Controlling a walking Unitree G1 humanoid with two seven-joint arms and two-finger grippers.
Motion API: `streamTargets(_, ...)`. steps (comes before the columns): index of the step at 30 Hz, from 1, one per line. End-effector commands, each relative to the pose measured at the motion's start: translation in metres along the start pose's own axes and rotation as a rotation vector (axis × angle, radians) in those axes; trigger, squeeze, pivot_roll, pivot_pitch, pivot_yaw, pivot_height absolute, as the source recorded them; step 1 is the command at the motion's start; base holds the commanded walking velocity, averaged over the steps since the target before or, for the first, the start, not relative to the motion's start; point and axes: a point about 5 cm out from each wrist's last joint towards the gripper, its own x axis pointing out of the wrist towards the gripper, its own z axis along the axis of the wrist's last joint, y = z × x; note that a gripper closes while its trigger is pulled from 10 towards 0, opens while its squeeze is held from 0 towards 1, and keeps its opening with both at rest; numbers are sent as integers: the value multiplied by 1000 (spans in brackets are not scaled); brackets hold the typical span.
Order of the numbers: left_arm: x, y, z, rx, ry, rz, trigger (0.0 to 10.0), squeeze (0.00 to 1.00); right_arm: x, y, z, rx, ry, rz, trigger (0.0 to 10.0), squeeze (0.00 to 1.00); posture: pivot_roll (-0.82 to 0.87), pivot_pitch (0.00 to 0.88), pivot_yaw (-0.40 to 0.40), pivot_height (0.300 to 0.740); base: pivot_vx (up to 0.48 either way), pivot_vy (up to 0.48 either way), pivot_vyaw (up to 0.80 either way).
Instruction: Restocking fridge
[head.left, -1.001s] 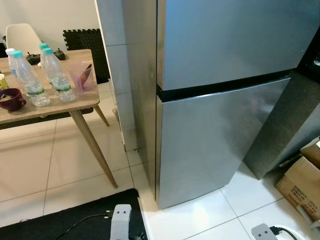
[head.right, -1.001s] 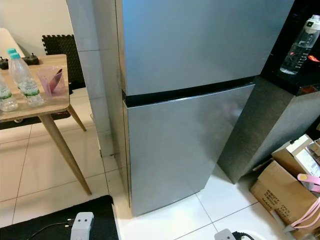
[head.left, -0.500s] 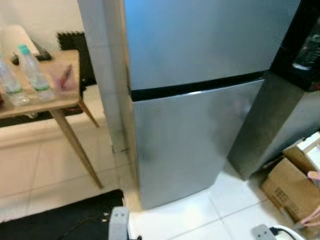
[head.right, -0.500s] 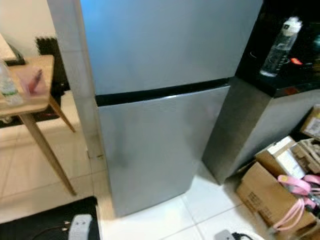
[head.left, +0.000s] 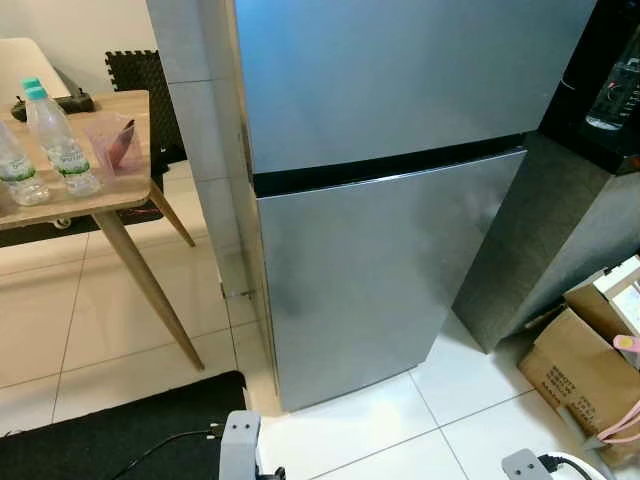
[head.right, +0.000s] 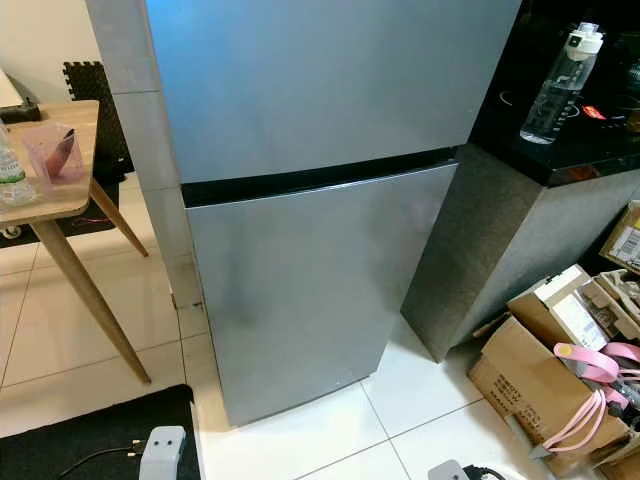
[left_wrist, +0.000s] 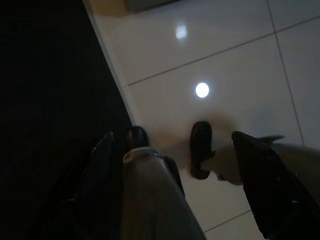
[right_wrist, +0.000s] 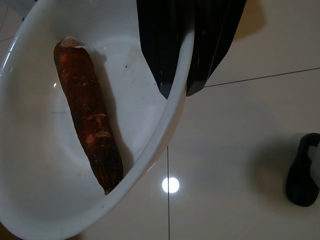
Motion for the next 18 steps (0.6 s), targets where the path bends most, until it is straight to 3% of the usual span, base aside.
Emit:
streamTargets(1,0,9,16,-13,-62,40,10000,0,0,0,3,10,-16,-4,10000,0,-61,0,-47,740,0,0,0)
streamTargets(6,0,20,56,-70,-204,92,10000,0,0,-2,6,36,-31,-14,10000,0,-58,0,-49,740,0,0,0)
streamTargets(10,-10,44,106,-206,-384,181,10000,0,0,-5,10,40,-43,-23,10000,0,-58,0,-46,740,0,0,0)
streamTargets(12,-12,47,112,-227,-408,190,10000,0,0,-5,11,41,-44,-23,10000,0,-58,0,-46,740,0,0,0)
streamTargets(13,-15,52,122,-260,-448,197,10000,435,0,-6,11,41,-46,-24,10000,0,-58,0,-46,740,0,0,0)
streamTargets(14,-17,56,129,-280,-473,201,10000,435,0,-6,12,42,-48,-25,10000,0,-58,0,-46,740,0,0,0)
streamTargets(15,-22,60,142,-287,-523,200,10000,1000,0,-6,13,43,-51,-26,10000,0,-60,0,-45,740,0,0,0)
streamTargets(17,-29,63,163,-282,-597,190,10000,1000,0,-6,13,45,-54,-25,10000,0,-59,0,-43,740,0,0,0)
streamTargets(18,-29,63,163,-282,-597,190,10000,1000,0,-6,13,45,-54,-25,10000,0,-59,0,-43,740,0,0,0)
